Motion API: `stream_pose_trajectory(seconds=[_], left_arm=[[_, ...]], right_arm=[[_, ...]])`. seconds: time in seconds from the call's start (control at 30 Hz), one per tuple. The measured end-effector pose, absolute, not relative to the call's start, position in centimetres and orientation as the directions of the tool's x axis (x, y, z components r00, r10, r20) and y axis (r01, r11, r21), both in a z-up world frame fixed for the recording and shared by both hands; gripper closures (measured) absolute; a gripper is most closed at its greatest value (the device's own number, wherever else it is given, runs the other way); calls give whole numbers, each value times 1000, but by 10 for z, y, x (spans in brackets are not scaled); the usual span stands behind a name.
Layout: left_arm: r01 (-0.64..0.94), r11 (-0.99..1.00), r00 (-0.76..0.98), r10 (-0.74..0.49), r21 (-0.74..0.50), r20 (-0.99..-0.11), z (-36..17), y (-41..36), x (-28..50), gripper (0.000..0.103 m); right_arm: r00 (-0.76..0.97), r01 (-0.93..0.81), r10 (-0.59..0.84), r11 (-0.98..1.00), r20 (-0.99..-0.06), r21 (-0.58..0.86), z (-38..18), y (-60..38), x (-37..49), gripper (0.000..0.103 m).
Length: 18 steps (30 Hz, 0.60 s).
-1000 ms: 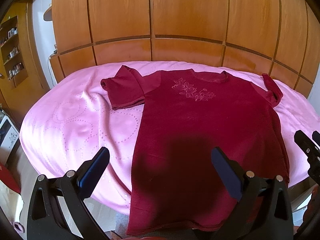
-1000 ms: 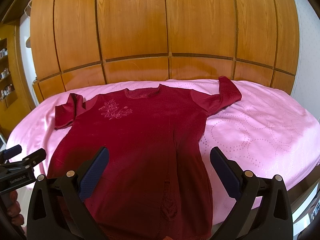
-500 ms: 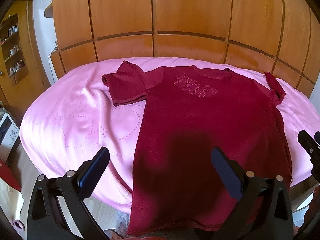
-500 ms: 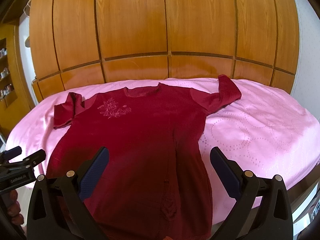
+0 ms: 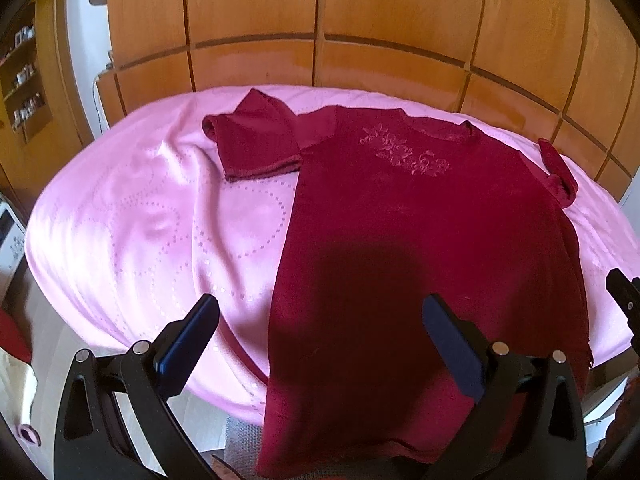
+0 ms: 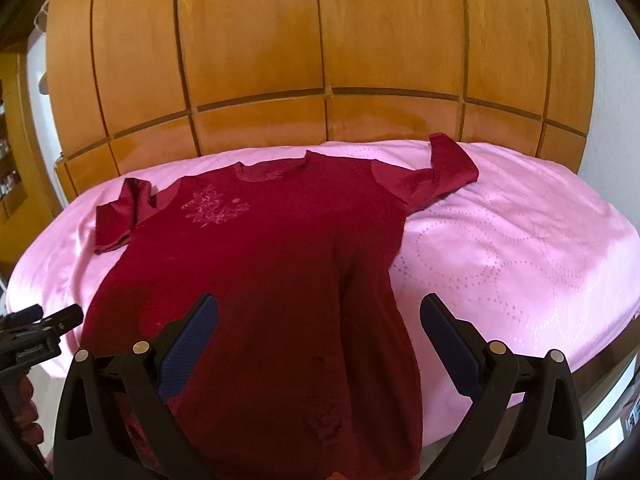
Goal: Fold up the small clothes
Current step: 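Lower the left gripper to the shirt's side edge and grasp it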
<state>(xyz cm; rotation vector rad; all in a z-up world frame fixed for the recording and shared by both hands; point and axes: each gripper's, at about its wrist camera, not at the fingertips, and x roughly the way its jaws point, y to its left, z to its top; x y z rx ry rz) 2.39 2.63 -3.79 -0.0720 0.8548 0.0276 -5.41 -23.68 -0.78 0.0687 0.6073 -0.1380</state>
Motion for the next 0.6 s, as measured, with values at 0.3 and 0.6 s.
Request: stream_pose_trajectory(seconds=[0.3,0.6], left_arm=[[-49,965,632,-170,-258,-756,-60,56,37,2],[-92,986,705,-33,-137,-709,-56,79,55,2]], right_arm=[[810,146,-75,986,-581,76,-21,-250,-41,3],[779,75,-40,997,-625,29,-34,-248,3,3]])
